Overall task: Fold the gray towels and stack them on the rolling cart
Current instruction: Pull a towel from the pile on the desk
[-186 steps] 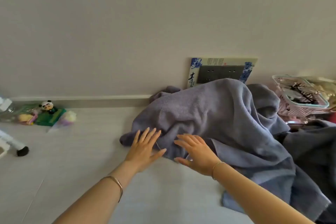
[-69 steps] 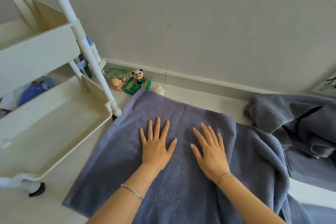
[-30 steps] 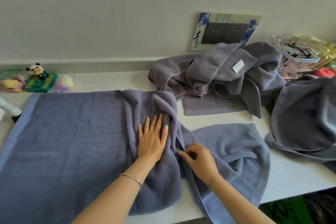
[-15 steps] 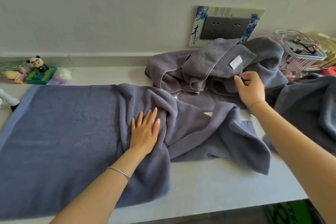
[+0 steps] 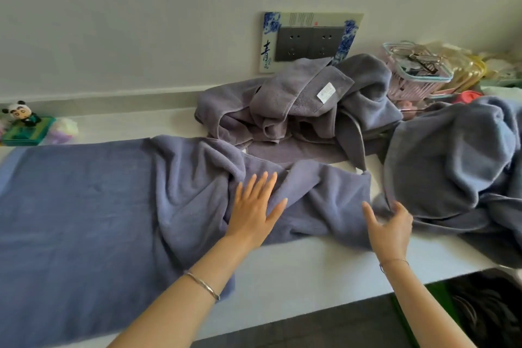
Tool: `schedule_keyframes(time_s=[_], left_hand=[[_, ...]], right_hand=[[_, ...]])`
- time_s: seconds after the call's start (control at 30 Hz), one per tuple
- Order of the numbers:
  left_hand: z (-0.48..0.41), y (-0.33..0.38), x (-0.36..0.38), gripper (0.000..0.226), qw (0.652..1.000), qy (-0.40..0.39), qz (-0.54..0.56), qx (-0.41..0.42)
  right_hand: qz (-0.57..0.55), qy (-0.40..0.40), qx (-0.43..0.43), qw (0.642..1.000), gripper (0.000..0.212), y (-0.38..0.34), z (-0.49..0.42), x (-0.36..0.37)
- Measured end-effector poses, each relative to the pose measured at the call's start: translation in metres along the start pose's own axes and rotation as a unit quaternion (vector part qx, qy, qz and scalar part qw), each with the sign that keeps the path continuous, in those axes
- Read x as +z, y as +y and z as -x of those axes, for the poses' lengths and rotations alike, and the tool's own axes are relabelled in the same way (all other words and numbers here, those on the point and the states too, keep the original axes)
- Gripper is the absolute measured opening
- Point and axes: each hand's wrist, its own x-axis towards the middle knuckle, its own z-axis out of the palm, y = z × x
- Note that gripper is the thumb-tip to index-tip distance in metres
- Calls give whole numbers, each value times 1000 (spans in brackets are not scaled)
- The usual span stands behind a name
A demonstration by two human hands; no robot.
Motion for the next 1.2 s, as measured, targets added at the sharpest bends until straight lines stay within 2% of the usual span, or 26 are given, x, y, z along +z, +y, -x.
schedule_keyframes(time_s=[0.03, 0.1, 0.23, 0.33, 0.43, 0.53, 0.63, 0.67, 0.77, 0.9, 1.03, 1.1, 1.2], left_hand=[[-4, 8, 4, 101, 1000, -12, -7, 10], [-10, 25, 10, 101, 999, -43, 6, 25], [-18, 55, 13, 85, 993, -94, 26, 69], [-22, 73, 12, 60, 984, -137, 23, 113], [-25, 93, 5, 55, 973, -162, 43, 159], [-37, 119, -6, 51, 964, -139, 5, 227], [-53, 152, -12, 52, 949, -165, 21, 268], [-59, 161, -12, 56, 943, -194, 34, 268], [-80, 176, -3, 53, 943, -258, 71, 199], [-106, 181, 2, 58, 954, -223, 71, 185], [-122, 186, -19, 57, 930, -278, 179, 159], [-134, 197, -31, 56, 927, -283, 199, 148], [-155, 214, -51, 56, 940, -241, 178, 163]], right_hand=[[-21, -26, 45, 998, 77, 4, -1, -3], [-52, -57, 81, 994, 68, 9, 1, -7], [-132, -60, 135, 980, 52, 10, 14, -17], [-138, -124, 132, 974, 16, 1, 25, -25], [-97, -150, 22, 984, 25, -11, 33, -40], [-91, -148, -101, 980, 16, -23, 36, -55], [-107, -171, -147, 968, 14, -28, 34, -69], [-115, -177, -154, 965, 14, -31, 33, -73], [-156, -209, -152, 953, 16, -33, 23, -86], [-208, -238, -104, 943, 21, -24, -4, -106], [-252, -351, -34, 901, 36, -17, -35, -119], [-168, -418, -35, 892, 42, -19, -46, -120], [14, -484, -67, 873, 49, -23, -57, -120]])
